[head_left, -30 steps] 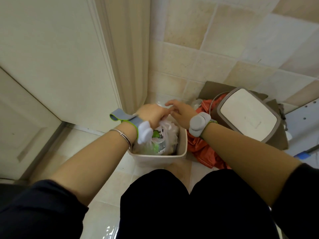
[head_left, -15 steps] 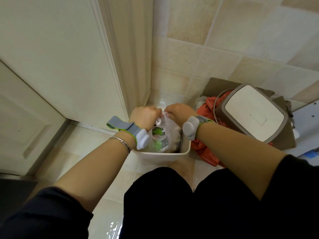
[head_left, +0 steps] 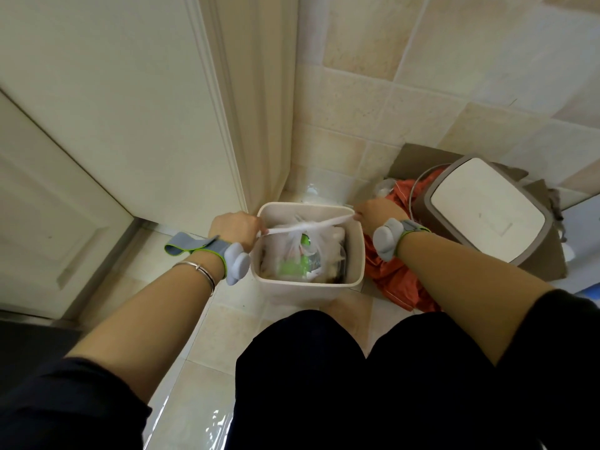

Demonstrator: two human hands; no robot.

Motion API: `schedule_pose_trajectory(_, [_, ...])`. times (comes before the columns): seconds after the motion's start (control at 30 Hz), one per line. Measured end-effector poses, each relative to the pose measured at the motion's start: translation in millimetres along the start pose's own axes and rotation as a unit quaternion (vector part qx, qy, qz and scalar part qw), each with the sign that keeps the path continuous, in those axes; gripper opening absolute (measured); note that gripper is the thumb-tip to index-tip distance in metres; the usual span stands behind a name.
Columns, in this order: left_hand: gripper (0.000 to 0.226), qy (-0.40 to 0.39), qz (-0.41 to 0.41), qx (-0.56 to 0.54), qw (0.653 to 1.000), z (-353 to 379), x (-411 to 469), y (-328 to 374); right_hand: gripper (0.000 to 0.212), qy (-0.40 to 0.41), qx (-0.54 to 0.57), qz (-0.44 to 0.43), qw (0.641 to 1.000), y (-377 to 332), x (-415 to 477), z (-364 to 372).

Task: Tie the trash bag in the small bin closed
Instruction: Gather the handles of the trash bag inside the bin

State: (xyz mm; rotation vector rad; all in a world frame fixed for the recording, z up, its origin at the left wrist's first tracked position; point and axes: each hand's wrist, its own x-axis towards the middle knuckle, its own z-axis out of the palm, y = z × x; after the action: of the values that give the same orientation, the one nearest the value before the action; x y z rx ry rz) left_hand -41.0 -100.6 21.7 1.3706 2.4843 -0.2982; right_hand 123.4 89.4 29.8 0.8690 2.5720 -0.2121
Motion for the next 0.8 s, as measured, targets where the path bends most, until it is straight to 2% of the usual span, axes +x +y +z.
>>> schedule_pose_trajectory(0.13, [0.029,-0.036,-0.025,-0.024,0.999,10,-3,-10,0.034,-0.011,0.009,0.066,0.998,12,-11,7])
schedule_pose_trajectory(0.23, [0.030,-0.050,-0.040,-0.012,0.998,16,-5,-18,0.041,-0.030,0.065,0.126,0.989,30,-10,11])
schedule_pose_trajectory(0.37, [0.031,-0.054,-0.060,-0.039,0.996,17,-4,-20,0.026,0.065,0.127,0.157,0.977,28,-5,1])
schedule_pose_trajectory(0.43, [0.030,-0.033,-0.085,-0.106,0.990,13,-3,-18,0.023,0.122,0.164,0.151,0.967,20,-3,-5])
schedule_pose_trajectory(0.53, [0.036,0.035,-0.097,-0.270,0.957,1,-3,-12,0.015,0.189,0.311,0.099,0.926,3,-2,-5])
schedule_pose_trajectory(0.6, [0.042,0.078,-0.068,-0.347,0.932,-12,-3,-3,0.012,0.200,0.444,0.038,0.873,-15,-3,-2])
schedule_pose_trajectory(0.67, [0.040,0.097,-0.040,-0.378,0.920,-27,-3,14,0.018,0.183,0.534,0.025,0.825,-30,-1,1])
schedule_pose_trajectory(0.73, [0.039,0.103,-0.020,-0.408,0.907,-39,0,32,0.015,0.141,0.537,0.011,0.832,-45,-1,3])
schedule_pose_trajectory(0.8, [0.041,0.101,-0.014,-0.435,0.895,-46,5,49,0.021,0.125,0.519,-0.033,0.845,-59,-5,3])
